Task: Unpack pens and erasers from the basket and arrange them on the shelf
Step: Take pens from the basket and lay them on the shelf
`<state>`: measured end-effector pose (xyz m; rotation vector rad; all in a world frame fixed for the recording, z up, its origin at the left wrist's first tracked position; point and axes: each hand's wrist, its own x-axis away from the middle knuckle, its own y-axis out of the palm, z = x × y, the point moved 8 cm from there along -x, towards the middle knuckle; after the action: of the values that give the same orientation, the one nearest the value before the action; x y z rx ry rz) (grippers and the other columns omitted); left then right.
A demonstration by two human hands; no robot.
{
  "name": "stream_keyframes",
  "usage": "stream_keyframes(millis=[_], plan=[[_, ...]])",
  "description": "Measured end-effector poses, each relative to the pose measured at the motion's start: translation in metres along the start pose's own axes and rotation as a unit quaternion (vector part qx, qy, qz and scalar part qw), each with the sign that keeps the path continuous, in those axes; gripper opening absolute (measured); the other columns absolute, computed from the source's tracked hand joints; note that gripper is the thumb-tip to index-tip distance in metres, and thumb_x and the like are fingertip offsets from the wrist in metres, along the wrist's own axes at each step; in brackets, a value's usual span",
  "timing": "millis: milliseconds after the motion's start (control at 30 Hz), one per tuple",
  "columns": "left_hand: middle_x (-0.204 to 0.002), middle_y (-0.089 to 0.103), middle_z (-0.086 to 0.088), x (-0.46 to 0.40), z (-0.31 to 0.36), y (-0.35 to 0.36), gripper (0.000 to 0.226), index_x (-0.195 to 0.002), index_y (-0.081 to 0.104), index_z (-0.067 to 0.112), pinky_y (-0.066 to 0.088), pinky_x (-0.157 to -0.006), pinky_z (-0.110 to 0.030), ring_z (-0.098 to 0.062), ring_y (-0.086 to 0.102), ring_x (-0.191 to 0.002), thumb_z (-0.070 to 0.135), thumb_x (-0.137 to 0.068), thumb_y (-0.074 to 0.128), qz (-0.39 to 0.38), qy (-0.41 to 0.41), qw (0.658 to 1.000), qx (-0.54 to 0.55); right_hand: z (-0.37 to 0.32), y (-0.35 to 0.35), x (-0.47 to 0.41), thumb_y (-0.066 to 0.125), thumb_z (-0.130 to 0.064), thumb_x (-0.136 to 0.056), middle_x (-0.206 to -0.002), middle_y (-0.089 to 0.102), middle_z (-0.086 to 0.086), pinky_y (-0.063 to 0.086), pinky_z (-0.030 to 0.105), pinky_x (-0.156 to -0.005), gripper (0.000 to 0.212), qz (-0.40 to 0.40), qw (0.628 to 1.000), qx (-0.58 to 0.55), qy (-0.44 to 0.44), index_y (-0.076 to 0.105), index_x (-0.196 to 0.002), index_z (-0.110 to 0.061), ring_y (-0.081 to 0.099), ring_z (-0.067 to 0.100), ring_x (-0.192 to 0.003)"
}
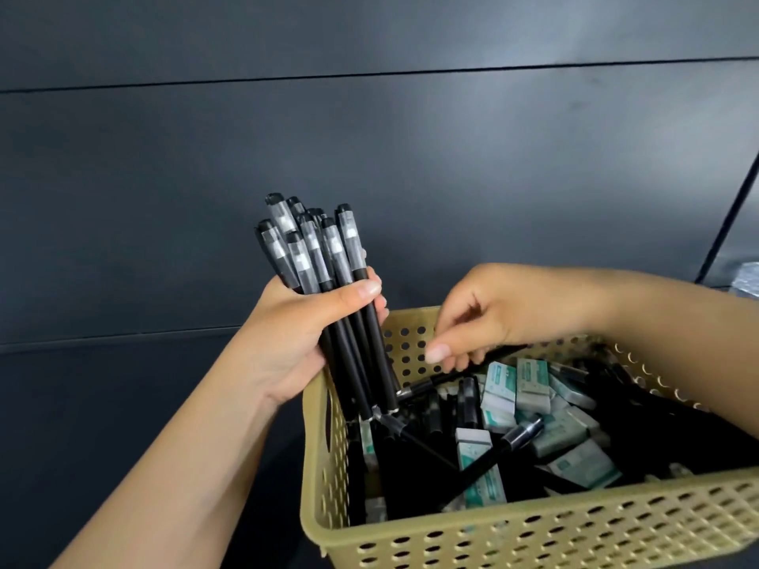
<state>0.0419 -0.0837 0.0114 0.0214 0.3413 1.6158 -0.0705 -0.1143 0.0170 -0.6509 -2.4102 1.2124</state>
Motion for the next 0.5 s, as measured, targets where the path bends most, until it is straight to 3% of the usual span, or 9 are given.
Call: stream_keyframes(millis=[100,167,233,267,333,400,500], plan=[[-0.061,0.061,0.001,-0.001,0.000,0.007,0.029,-0.081,0.062,0.015,0.055,-0.061,-0.026,-0.012,0.059,-0.057,0.001,-0.057,0.072,-0.028,0.005,0.997,-0.074,0.028,0.005,0.011,0.058,-0.056,-0.057,-0.085,0.072,-0.006,0.051,0.032,-0.085,0.047,-0.103,0.991,0.053,0.064,0.072,-0.084,-0.020,0.065,0.012,-0.080],[-0.060,0.061,0.002,-0.001,0.000,0.009,0.030,-0.084,0.061,0.014,0.055,-0.061,-0.024,-0.011,0.058,-0.056,0.006,-0.057,0.066,-0.036,0.000,0.994,-0.105,0.041,0.018,0.017,0.064,-0.051,-0.064,-0.092,0.072,-0.005,0.050,0.032,-0.090,0.037,-0.172,0.978,0.076,0.091,0.072,-0.089,-0.025,0.065,0.015,-0.088],[-0.060,0.061,0.002,-0.002,-0.001,0.010,0.031,-0.085,0.061,0.015,0.054,-0.061,-0.025,-0.011,0.059,-0.055,0.008,-0.055,0.066,-0.035,-0.007,0.992,-0.123,0.052,0.031,0.020,0.068,-0.039,-0.073,-0.096,0.072,0.003,0.048,0.026,-0.086,0.021,-0.214,0.967,0.082,0.109,0.071,-0.090,-0.028,0.063,0.015,-0.084],[-0.060,0.061,0.002,-0.002,-0.001,0.010,0.031,-0.085,0.062,0.015,0.053,-0.061,-0.025,-0.011,0.058,-0.055,0.010,-0.055,0.067,-0.035,-0.009,0.991,-0.132,0.056,0.035,0.021,0.070,-0.036,-0.074,-0.096,0.071,0.006,0.049,0.030,-0.085,0.017,-0.227,0.964,0.085,0.113,0.071,-0.089,-0.028,0.061,0.017,-0.083],[-0.060,0.060,0.002,-0.002,-0.003,0.011,0.031,-0.085,0.062,0.015,0.052,-0.063,-0.026,-0.011,0.058,-0.055,0.013,-0.054,0.067,-0.037,-0.013,0.988,-0.149,0.060,0.042,0.022,0.071,-0.037,-0.074,-0.084,0.072,-0.008,0.051,0.032,-0.080,0.014,-0.249,0.956,0.108,0.115,0.072,-0.086,-0.029,0.061,0.014,-0.079],[-0.058,0.060,0.003,-0.003,-0.005,0.012,0.031,-0.085,0.062,0.015,0.053,-0.062,-0.025,-0.009,0.058,-0.053,0.014,-0.054,0.068,-0.037,-0.015,0.987,-0.157,0.061,0.046,0.021,0.070,-0.037,-0.075,-0.066,0.062,-0.030,0.042,0.018,-0.070,0.014,-0.262,0.948,0.143,0.115,0.073,-0.085,-0.028,0.055,-0.004,-0.071],[-0.058,0.061,0.003,-0.004,-0.006,0.012,0.031,-0.082,0.062,0.013,0.054,-0.060,-0.024,-0.009,0.058,-0.052,0.007,-0.055,0.073,-0.047,-0.016,0.987,-0.154,0.060,0.045,0.021,0.070,-0.035,-0.074,-0.058,0.057,-0.031,0.035,0.006,-0.061,0.014,-0.264,0.947,0.143,0.116,0.074,-0.084,-0.026,0.051,-0.012,-0.062]])
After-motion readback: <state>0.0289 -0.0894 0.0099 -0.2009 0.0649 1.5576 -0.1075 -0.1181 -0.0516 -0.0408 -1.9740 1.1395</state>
